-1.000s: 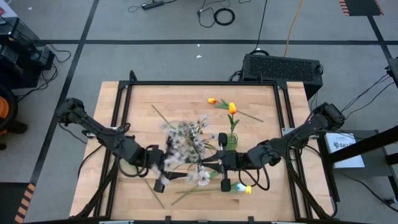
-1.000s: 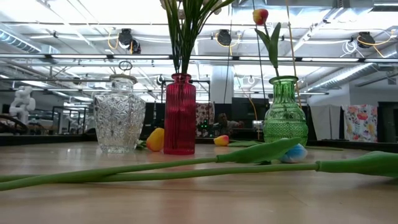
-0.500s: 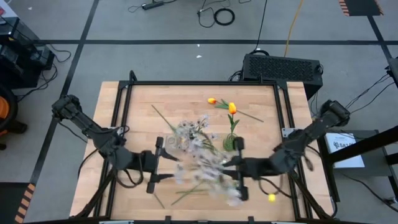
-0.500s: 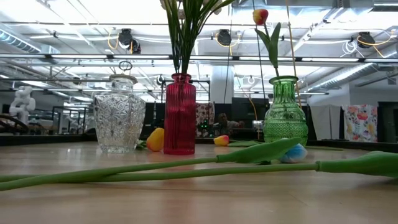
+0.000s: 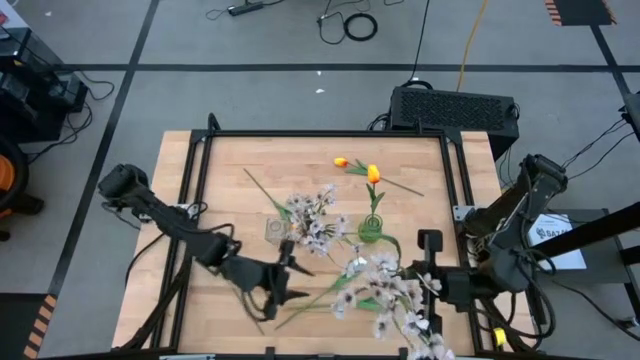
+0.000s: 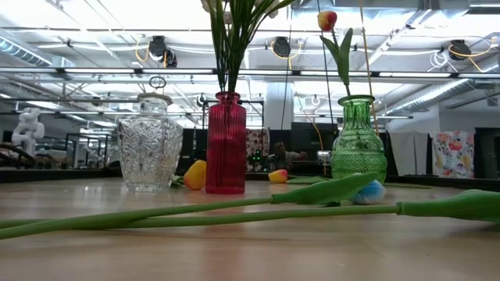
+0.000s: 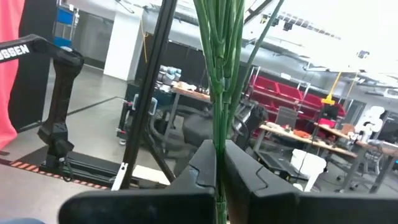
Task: Sort flowers into vase by color
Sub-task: Put the white flowers into the red vase
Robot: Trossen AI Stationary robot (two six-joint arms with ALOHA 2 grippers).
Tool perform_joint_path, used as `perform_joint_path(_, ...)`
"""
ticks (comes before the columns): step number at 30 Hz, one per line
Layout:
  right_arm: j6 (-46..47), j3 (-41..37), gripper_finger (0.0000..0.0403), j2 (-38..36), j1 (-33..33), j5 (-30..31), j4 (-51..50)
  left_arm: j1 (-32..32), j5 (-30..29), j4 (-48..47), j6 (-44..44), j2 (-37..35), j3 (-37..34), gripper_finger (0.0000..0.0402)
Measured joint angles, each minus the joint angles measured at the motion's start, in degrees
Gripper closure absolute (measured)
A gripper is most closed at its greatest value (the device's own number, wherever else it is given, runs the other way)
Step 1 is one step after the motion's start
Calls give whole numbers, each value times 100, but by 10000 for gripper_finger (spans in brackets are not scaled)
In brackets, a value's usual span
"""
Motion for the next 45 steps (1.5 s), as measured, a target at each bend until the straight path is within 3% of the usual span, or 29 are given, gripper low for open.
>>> perform_joint_path(9,-78,0,402,18,-173,-65,30,613,-17,-1,-210,267,0,178)
perform_joint_path(13,30,0,402,64,-315,-193,-33,707,-346,-53,-312,171,1,178)
perform_joint_path(22,25,0,402,79,-200,16,-77,2,232,-135,-749,-173,52,178)
perform_joint_path(26,1,0,402,79,-66,273,-74,-487,-534,-294,-1574,-208,52,178)
perform_joint_path(31,-88,0,402,79,62,295,32,-853,-2615,-706,-2957,33,-64,178)
perform_joint_path(33,-70,0,402,79,97,293,50,-824,-3177,-744,-3636,178,-114,178)
perform_joint_path(38,-85,0,402,79,167,295,70,-644,-3470,-502,-4087,705,-109,169)
perform_joint_path(42,-135,0,402,79,169,295,76,-509,-3644,-345,-3954,1016,-109,122)
perform_joint_path(45,-215,0,402,79,169,297,74,-451,-4285,-368,-4024,1084,-109,80)
